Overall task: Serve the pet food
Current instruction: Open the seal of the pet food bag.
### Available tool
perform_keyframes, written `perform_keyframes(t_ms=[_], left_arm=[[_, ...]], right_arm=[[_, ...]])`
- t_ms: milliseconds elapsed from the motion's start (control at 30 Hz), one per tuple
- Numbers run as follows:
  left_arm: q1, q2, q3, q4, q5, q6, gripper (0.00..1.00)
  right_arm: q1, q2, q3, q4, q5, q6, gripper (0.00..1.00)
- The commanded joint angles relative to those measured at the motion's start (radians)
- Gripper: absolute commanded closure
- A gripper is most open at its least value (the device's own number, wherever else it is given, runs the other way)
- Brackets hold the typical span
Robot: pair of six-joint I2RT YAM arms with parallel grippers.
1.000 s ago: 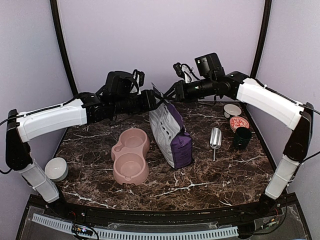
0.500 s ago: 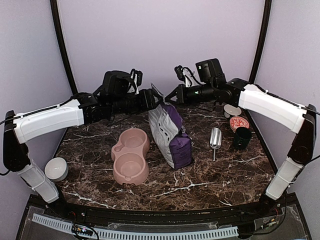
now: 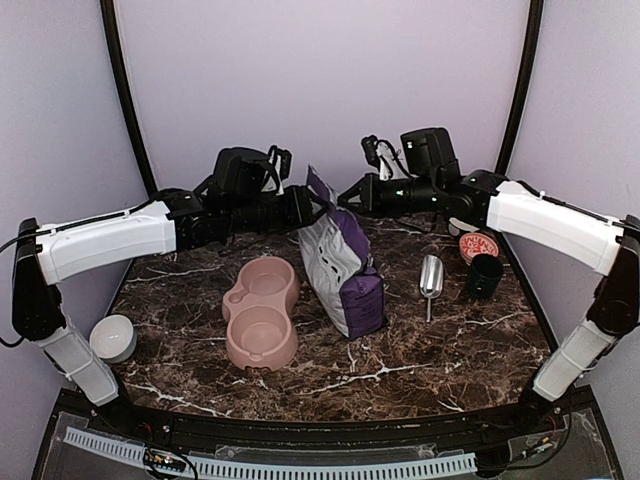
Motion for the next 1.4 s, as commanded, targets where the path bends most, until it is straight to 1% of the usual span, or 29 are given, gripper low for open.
perform_keyframes(t_ms=[0, 267, 433, 633, 800, 967, 1100, 1367], left_arm=[[-0.005, 0.011, 0.030, 0.030, 0.063, -0.011, 0.59], [-0.013, 0.006, 0.028, 0.027, 0.138, -0.032, 0.58], [-0.035, 0.005, 0.037, 0.014, 0.158, -0.036, 0.58], [-0.046, -0.006, 0.039, 0.001, 0.142, -0.035, 0.58], [-0.046, -0.010, 0.038, -0.016, 0.120, -0.042, 0.57], [-0.046, -0.022, 0.022, -0.024, 0.053, -0.088, 0.57], [-0.046, -0.018, 0.016, 0.025, 0.096, -0.122, 0.54], [-0.050, 0.002, 0.056, 0.073, 0.156, -0.148, 0.50]], right_arm=[[0.018, -0.073, -0.038, -0.106, 0.061, 0.057, 1.00], [0.054, -0.189, -0.113, -0.142, 0.143, 0.149, 1.00], [0.084, -0.233, -0.118, -0.188, 0.195, 0.214, 1.00], [0.095, -0.270, -0.149, -0.184, 0.239, 0.287, 1.00], [0.094, -0.256, -0.134, -0.190, 0.275, 0.284, 1.00], [0.094, -0.251, -0.129, -0.182, 0.322, 0.266, 1.00], [0.095, -0.244, -0.128, -0.172, 0.314, 0.249, 1.00], [0.094, -0.241, -0.158, -0.087, 0.218, 0.223, 1.00]])
